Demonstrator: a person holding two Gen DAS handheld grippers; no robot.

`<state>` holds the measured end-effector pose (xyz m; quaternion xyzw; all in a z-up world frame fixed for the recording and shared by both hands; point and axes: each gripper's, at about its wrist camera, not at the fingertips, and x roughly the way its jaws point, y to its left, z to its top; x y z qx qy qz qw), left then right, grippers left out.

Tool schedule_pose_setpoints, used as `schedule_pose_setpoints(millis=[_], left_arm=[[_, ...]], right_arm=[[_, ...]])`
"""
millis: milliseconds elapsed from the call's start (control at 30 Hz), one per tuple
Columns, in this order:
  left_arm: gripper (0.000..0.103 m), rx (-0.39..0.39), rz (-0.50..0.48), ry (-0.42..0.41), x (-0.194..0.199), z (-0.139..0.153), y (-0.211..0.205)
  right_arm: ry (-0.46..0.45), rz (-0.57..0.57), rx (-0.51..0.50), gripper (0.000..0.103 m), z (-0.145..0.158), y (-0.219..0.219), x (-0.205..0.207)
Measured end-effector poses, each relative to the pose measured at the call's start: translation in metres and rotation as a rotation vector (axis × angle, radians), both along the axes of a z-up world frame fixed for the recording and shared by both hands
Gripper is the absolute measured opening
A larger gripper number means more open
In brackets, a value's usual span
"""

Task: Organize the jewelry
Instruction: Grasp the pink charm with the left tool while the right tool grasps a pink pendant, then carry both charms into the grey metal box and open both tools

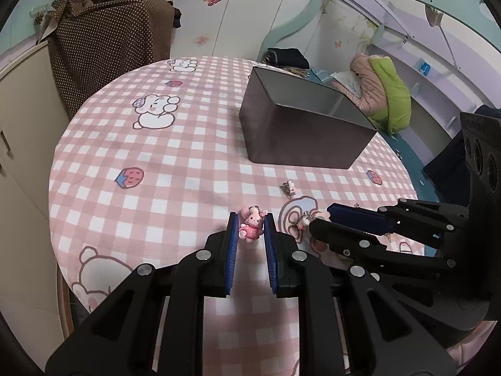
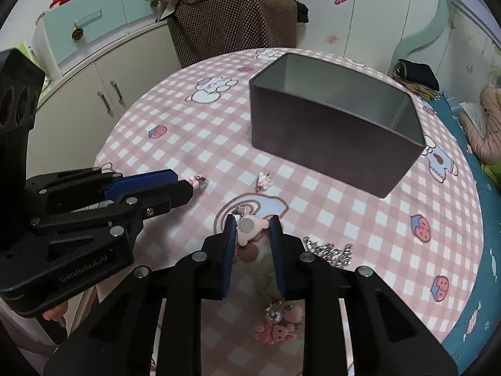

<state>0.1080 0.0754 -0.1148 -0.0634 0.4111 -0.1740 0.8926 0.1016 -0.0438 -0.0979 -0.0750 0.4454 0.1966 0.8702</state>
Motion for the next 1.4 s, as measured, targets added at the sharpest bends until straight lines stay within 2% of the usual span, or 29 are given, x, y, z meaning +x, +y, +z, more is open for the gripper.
schedule_pose_setpoints(millis=[433,833,1067,1233,1400], left_arm=[[0.017,0.004,-0.033,-0.077,0.006,0.030,-0.017],[0.017,0.008,-0.057,-0.207,0.023,0.075,-0.036],[0.017,0.006,-0.063,-0.256,0.035,0.095,-0.046],[0.017,0.005,-0.059,-0.264,0.051,0.099,-0.054],[0.017,0.012,-0.055,-0.237,0.068,0.090,-0.060]], right_arm=[[-0.070,-0.067,0.036,0.021,0.026,-0.023,0.008],[-0.167,-0.126,0.070,0.021,0.057,-0.047,0.027],[-0.212,-0.144,0.091,0.021,0.069,-0.055,0.042],[-0.210,-0.153,0.103,0.021,0.068,-0.062,0.058],[-0.174,-0.172,0.119,0.021,0.058,-0.067,0.074]])
